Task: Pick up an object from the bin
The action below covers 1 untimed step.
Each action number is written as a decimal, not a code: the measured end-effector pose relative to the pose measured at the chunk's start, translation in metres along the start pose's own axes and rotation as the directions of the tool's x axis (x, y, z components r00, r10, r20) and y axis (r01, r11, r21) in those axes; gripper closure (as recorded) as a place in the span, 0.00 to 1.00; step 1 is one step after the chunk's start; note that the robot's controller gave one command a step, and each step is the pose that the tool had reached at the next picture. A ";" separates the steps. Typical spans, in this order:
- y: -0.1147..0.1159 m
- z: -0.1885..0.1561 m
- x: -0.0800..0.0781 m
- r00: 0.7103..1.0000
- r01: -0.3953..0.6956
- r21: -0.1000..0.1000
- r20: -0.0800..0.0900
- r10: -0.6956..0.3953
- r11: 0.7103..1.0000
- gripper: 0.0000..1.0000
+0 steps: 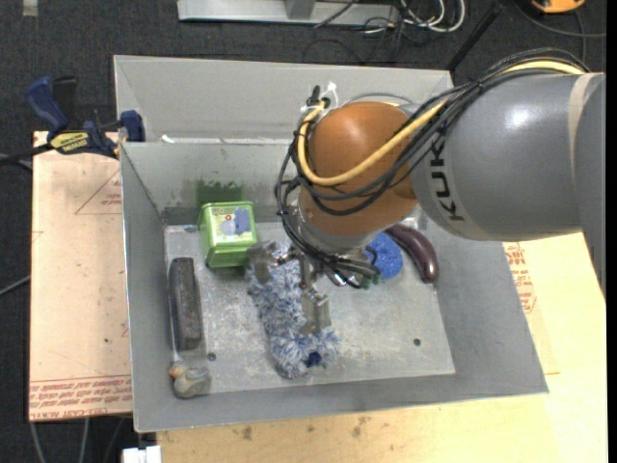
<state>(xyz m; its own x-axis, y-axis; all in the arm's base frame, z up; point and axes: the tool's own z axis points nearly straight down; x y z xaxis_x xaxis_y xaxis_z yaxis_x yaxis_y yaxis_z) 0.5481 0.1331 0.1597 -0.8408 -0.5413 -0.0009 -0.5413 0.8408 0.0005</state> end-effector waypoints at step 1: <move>-0.022 0.041 -0.021 0.905 0.426 0.003 0.004 -0.426 0.905 0.00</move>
Offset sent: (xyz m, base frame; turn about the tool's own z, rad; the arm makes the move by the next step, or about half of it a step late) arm 0.0128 -0.0099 -0.0897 -0.5385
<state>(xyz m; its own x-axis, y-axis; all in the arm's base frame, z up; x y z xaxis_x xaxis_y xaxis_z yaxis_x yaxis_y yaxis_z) 0.5782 0.1257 0.1185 -0.5304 -0.8477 -0.0053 -0.8477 0.5304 -0.0034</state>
